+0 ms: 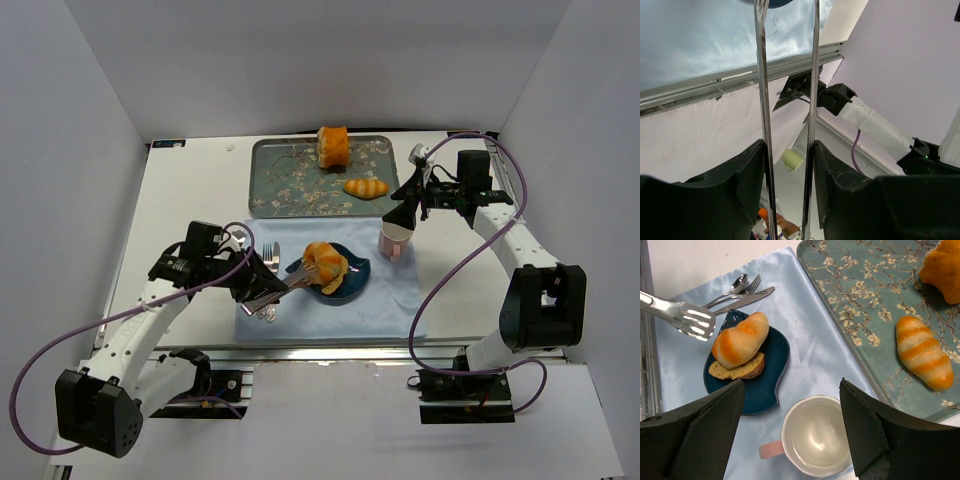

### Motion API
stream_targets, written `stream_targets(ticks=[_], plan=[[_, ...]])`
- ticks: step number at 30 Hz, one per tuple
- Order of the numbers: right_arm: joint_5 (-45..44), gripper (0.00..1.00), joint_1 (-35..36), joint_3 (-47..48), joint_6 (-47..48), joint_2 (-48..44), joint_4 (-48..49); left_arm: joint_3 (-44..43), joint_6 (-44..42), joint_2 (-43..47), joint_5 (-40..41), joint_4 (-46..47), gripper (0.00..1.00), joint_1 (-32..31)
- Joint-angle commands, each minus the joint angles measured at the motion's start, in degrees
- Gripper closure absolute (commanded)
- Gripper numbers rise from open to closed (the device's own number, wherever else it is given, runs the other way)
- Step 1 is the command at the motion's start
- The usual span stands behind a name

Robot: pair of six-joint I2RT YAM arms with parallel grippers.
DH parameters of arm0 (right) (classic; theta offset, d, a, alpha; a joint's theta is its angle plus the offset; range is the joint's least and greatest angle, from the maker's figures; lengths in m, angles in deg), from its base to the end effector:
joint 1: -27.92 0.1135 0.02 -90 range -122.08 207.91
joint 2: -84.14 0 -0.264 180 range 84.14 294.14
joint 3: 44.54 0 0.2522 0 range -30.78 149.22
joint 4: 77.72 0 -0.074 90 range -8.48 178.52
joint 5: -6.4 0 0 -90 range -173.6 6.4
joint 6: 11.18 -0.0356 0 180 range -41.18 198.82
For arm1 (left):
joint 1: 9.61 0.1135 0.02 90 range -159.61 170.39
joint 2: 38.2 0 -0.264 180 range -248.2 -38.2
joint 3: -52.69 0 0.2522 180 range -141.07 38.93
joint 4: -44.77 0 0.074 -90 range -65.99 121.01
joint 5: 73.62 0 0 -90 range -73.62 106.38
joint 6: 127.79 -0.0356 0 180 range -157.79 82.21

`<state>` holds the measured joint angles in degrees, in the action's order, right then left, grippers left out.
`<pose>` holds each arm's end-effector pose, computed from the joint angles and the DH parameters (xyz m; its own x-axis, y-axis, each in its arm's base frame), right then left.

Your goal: Place the bread

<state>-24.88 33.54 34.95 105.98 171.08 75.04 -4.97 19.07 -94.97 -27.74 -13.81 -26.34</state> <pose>0.3274 0.0628 0.2918 -0.1615 -0.2540 -0.9536 -0.9260 0.3731 0.0574 0.1659 -0.0758 0.2541 -0.9139 -0.3530 0.2005 -0.3700 0.5210 -0.7692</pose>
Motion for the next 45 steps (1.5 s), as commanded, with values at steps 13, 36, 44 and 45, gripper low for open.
stream_targets(ticks=[13,36,44,45], plan=[[1.93,0.19,-0.27,-0.08,-0.18,-0.45,1.35,-4.00,2.02,2.98,-1.59,2.70,0.74,-0.41],[3.07,0.19,-0.27,1.41,3.34,-0.45,-1.99,-12.18,-54.78,-19.24,48.31,30.30,1.00,3.54],[2.10,0.19,-0.18,1.59,3.34,-1.94,-1.99,-9.19,-61.42,-32.16,45.08,41.03,1.00,16.29],[1.93,0.19,-0.18,1.59,3.51,-2.03,-2.34,-8.40,-61.52,-33.91,45.35,41.73,1.00,16.64]])
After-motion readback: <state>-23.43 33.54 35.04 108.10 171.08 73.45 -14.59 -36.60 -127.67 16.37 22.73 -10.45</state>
